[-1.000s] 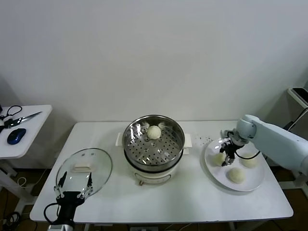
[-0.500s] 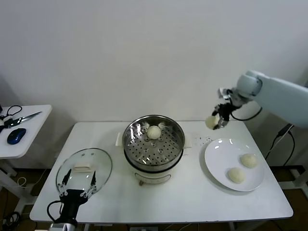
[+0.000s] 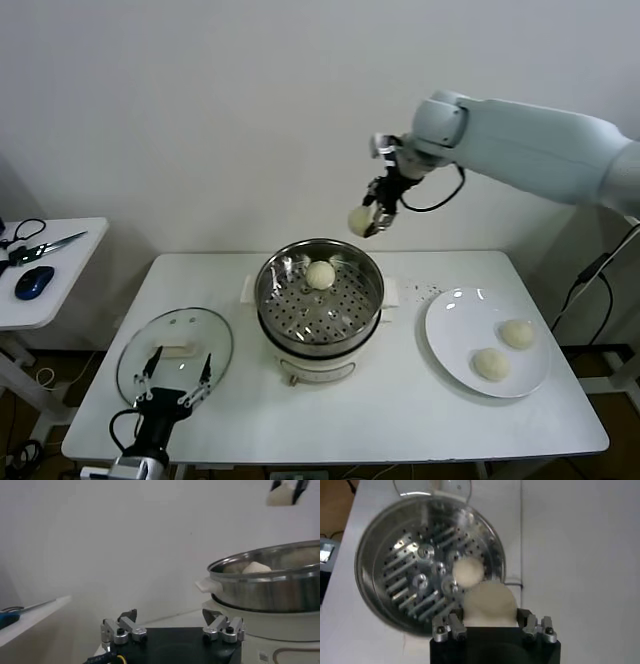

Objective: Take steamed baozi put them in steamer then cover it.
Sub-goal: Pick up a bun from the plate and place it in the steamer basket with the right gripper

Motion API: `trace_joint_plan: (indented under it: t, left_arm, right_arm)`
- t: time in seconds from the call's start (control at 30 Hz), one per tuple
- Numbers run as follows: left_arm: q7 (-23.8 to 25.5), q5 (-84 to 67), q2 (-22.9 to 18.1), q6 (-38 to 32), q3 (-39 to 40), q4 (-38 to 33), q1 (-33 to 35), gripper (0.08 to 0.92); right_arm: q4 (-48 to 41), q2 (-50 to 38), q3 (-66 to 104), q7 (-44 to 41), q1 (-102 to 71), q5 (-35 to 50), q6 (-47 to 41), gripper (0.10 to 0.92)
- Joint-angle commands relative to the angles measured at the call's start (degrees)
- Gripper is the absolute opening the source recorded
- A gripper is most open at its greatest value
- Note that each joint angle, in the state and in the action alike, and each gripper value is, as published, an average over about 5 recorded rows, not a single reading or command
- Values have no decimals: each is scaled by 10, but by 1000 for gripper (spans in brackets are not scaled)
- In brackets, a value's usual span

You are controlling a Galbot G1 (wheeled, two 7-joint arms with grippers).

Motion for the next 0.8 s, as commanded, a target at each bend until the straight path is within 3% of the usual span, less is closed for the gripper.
trace_joint_plan:
  t: [0.03,0.8]
  left_arm:
    - [0,-4,9,-2,2,2,-1,823]
    - [0,-9,13,-3,-2,17,-9,823]
  right_arm:
    - [-1,116,-36,29,-3,66,-19,679]
    - [-29,182,-56,68,-131,40,-33,688]
